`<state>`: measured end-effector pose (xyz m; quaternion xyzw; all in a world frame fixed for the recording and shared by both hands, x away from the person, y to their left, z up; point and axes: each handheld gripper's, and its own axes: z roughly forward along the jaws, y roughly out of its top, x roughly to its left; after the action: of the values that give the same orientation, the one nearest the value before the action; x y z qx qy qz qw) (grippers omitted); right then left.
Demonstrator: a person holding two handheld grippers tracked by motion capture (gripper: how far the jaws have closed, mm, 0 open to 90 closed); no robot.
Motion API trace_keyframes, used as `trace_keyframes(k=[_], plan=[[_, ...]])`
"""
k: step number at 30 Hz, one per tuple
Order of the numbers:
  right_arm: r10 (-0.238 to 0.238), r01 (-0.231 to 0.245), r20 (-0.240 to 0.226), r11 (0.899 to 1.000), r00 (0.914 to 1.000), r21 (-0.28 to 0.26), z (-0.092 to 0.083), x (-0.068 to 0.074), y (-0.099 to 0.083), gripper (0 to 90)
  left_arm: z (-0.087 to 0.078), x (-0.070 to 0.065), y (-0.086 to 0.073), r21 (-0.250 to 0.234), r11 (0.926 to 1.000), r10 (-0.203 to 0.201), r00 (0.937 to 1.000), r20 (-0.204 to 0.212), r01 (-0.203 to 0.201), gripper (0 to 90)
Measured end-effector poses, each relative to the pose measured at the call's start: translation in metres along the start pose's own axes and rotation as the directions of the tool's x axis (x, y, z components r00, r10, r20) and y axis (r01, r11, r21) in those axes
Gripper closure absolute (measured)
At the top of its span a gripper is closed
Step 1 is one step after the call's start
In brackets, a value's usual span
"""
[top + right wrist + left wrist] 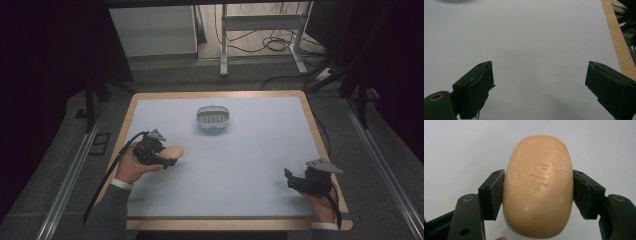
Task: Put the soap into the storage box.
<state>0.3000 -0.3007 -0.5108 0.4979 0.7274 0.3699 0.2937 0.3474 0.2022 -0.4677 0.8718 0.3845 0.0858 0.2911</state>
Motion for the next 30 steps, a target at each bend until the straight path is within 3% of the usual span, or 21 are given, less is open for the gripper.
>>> trace_keyframes(k=[30], plan=[[-0.007, 0.007, -0.011, 1.0, 0.9999, -0.009, 0.0, 0.001, 0.0, 7.9, 0.009, 0.01, 0.02, 0.003, 1.0, -0.004, 1.0, -0.008, 0.004, 32.3]])
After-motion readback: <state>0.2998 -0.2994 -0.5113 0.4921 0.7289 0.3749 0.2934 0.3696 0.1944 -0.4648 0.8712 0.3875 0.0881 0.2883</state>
